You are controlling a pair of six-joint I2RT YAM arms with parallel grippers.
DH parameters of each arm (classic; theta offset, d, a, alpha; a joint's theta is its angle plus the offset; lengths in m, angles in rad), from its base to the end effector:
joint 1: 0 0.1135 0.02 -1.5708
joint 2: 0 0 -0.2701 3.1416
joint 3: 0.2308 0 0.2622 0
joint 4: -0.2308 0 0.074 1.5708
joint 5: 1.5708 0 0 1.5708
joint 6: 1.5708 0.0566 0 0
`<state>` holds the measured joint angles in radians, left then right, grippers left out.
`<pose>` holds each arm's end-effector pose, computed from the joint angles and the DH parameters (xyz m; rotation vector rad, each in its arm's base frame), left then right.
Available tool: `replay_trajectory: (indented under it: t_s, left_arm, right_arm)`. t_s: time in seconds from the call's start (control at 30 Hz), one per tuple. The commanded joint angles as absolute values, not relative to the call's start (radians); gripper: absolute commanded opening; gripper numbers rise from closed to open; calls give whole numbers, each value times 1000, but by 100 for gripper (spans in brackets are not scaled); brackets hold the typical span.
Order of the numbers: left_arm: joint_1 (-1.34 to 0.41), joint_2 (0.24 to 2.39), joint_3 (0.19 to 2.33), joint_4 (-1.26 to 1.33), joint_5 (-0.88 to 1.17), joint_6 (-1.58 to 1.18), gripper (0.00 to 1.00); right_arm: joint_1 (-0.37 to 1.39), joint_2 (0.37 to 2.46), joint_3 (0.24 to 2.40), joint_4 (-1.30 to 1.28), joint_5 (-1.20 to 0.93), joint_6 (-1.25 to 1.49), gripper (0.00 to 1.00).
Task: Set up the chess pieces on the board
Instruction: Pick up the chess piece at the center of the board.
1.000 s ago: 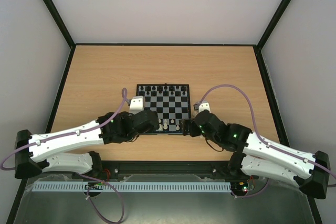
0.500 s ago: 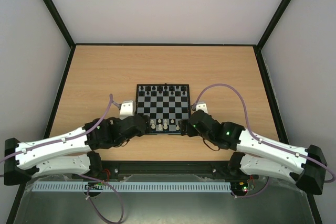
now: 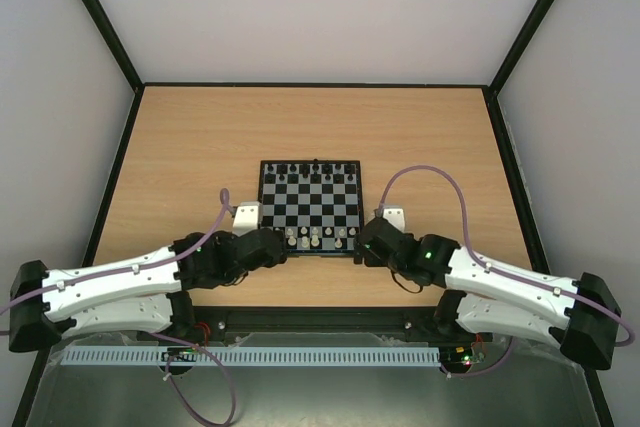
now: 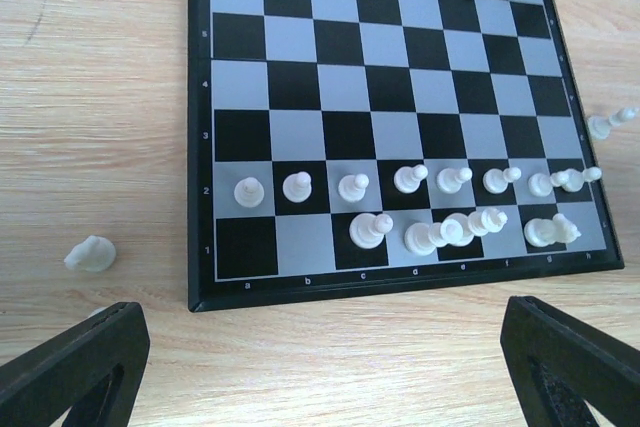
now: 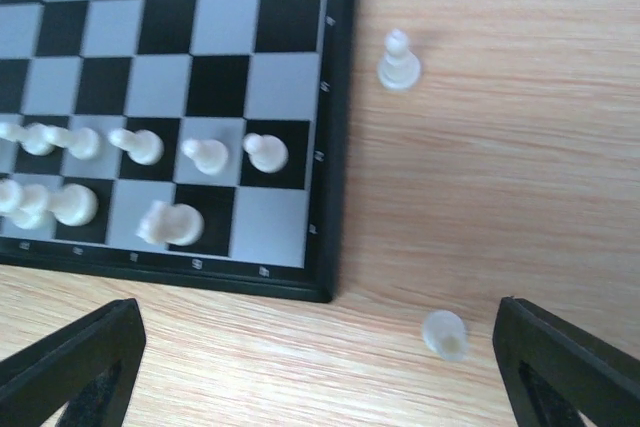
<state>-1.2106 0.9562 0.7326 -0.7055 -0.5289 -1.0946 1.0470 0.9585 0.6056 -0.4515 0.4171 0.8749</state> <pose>0.0972 -0.1771 0.2376 -0.0756 2.3807 -0.4596 0.1260 0.1723 0.2120 -0.0022 2.3399 0.4879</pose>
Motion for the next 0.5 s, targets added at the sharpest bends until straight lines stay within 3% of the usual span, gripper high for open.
replay_trajectory:
  t_s: [0.0, 0.1, 0.23, 0.47]
  left_arm:
    - [-1218, 977, 713, -651, -518, -1047, 99]
    - [-1217, 970, 703, -637, -506, -1022, 99]
    - [-1217, 938, 671, -608, -496, -1001, 99]
    - [-1215, 890, 629, -592, -480, -984, 99]
  right_arm:
    - [1041, 919, 563, -546, 449, 983, 91]
    - [1035, 915, 536, -556, 452, 1036, 72]
    - [1015, 972, 505, -540, 436, 1058, 70]
    - [964, 1114, 491, -468, 373, 1026, 46]
